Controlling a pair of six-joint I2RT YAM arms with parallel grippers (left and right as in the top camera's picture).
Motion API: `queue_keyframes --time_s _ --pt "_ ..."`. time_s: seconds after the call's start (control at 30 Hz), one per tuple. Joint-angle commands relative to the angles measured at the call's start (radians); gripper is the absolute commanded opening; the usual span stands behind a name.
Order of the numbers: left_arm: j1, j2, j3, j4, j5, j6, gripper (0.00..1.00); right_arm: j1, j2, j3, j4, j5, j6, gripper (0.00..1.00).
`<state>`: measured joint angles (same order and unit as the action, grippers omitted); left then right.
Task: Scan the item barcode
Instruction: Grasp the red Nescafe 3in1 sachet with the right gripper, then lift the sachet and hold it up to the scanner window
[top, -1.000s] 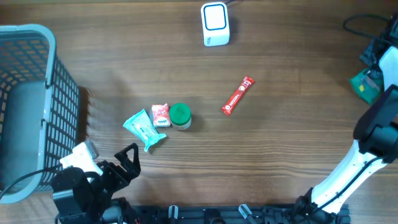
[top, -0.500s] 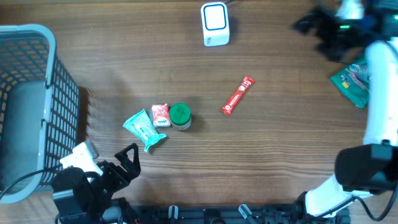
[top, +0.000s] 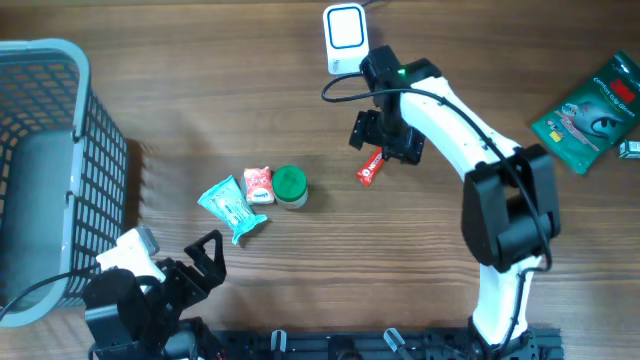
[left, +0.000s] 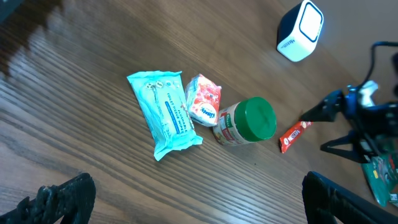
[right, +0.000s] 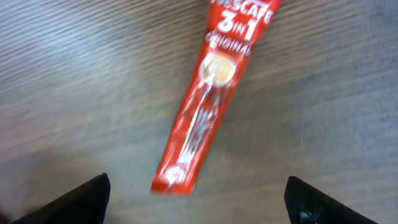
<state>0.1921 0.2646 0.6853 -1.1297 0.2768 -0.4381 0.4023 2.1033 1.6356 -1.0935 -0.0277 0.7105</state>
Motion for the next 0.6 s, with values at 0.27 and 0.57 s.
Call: queue_keyframes --time_s 0.27,0.57 --pt "0.002 -0.002 -0.002 0.002 0.011 0.019 1.0 -0.004 0.134 -0.154 0.146 0.079 -0.014 0.04" --pt "0.002 -0.002 -0.002 0.002 0.011 0.019 1.0 -0.013 -0.063 -0.072 0.089 -0.249 -0.408 0.04"
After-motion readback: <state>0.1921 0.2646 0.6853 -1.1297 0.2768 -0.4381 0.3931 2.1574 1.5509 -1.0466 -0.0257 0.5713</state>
